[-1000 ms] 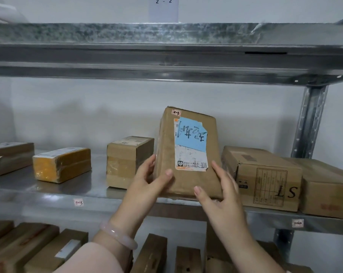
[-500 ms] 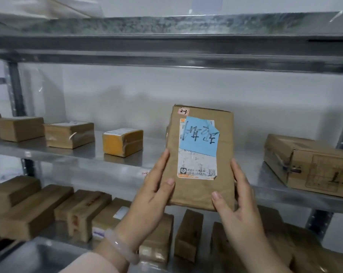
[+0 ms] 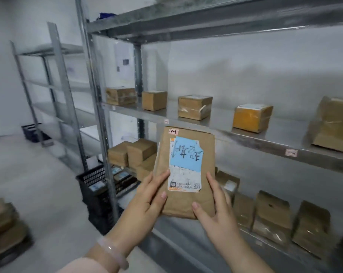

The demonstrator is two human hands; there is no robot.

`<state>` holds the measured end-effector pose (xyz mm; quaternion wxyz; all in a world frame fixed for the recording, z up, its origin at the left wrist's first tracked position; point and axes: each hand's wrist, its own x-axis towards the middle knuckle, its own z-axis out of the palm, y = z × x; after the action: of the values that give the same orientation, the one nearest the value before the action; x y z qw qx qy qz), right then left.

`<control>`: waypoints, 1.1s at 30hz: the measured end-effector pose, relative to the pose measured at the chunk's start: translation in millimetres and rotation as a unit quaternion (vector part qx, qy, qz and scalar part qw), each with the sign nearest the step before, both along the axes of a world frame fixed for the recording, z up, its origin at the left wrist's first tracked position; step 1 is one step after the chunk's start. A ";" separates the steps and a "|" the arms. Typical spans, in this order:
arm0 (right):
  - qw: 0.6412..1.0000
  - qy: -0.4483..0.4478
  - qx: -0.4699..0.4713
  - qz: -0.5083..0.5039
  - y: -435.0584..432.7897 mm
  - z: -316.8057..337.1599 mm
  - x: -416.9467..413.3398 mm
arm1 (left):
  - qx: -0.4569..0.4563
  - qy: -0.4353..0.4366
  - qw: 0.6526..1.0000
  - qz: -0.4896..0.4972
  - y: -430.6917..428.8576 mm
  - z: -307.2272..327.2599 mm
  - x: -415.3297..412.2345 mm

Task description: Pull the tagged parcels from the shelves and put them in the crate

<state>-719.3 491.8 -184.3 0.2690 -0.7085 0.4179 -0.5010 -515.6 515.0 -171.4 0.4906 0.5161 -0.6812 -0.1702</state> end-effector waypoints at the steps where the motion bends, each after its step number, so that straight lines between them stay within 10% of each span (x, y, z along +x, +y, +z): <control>1: 1.000 0.011 0.012 0.023 -2.3 -4.3 21.0 | 0.002 0.014 1.000 0.016 5.6 -6.2 19.1; 33: 0.922 0.206 0.147 0.294 -324.6 -113.5 498.0 | 0.168 0.165 0.944 0.230 -211.1 -128.4 475.4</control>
<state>-221.3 167.2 -297.8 0.4132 -0.8394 0.3066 -0.1750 -40.2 303.9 -299.8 0.5277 0.6986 -0.4150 -0.2475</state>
